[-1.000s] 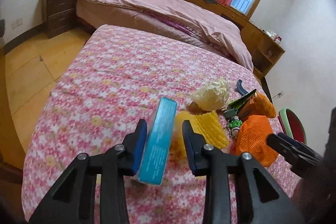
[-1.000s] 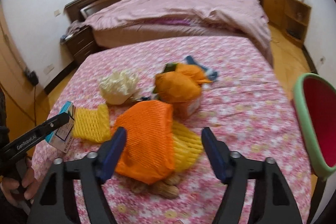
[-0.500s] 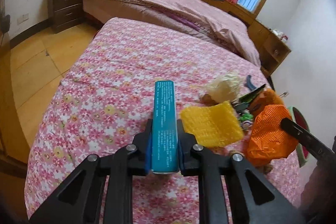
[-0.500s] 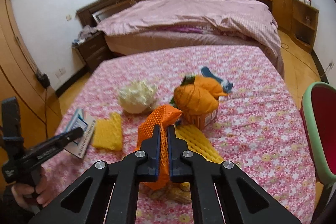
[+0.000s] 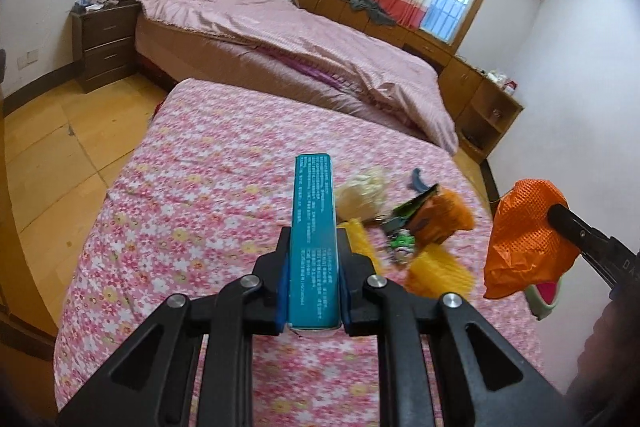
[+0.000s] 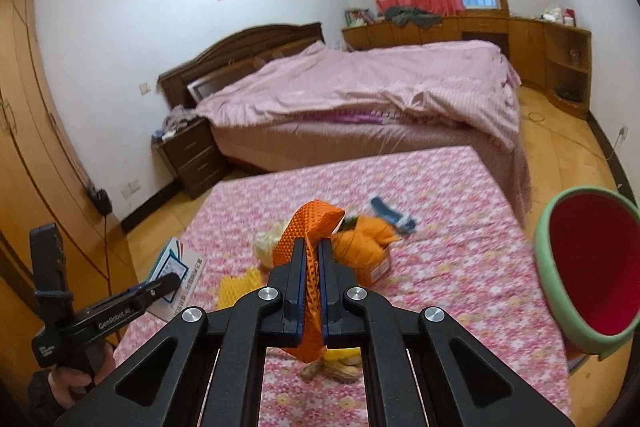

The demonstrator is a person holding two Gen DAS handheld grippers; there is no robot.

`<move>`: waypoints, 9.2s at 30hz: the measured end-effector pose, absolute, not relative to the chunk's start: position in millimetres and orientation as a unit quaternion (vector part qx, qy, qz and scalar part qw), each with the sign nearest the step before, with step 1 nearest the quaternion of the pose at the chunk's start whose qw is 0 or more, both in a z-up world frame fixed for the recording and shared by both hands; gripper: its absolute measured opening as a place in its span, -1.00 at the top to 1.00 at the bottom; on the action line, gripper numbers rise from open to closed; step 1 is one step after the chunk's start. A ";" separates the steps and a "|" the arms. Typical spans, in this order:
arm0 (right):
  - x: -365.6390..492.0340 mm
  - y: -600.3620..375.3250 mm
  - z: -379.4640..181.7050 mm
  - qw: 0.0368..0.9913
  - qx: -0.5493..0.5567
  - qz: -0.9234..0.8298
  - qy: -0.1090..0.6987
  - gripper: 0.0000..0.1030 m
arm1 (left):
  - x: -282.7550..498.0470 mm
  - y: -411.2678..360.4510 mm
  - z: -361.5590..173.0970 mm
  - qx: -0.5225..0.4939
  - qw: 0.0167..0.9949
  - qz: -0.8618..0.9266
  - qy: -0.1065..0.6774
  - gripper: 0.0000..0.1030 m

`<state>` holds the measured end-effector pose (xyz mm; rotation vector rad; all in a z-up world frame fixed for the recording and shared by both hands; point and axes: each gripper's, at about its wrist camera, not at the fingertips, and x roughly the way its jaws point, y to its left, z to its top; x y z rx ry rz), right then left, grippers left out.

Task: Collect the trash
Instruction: 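Carry the box and orange net to the red bucket and release both, then move both open grippers back over the bed toward the yellow foam nets, then grasp a yellow foam net with the left gripper while the right grasps another, then carry both yellow foam nets over the red bucket and open both grippers, then move both open grippers back to the bed toward the crumpled plastic bag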

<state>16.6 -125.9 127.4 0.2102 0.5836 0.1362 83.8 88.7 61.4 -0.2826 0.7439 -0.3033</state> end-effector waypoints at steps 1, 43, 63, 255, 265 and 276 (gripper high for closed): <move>13.7 -129.3 130.2 0.951 0.104 0.064 0.283 0.90 | 81.5 85.4 65.0 -0.136 0.911 -0.152 0.357 0.64; -79.4 -391.2 85.1 0.919 0.238 -0.192 0.250 0.90 | 68.0 -249.0 79.8 0.008 0.834 -0.399 0.381 0.64; -71.7 -419.2 53.8 0.899 0.272 -0.203 0.278 0.57 | 89.1 -316.9 40.7 0.054 0.817 -0.413 0.398 0.35; -90.7 -385.4 60.4 0.892 0.309 -0.190 0.269 0.81 | 76.5 -299.8 44.7 0.040 0.808 -0.416 0.416 0.68; -83.1 -400.2 44.6 0.886 0.315 -0.196 0.278 0.75 | 84.8 -322.5 23.9 0.067 0.800 -0.407 0.435 0.55; -83.6 -400.3 46.3 0.886 0.324 -0.187 0.273 0.55 | 86.7 -316.4 27.3 0.063 0.808 -0.396 0.432 0.25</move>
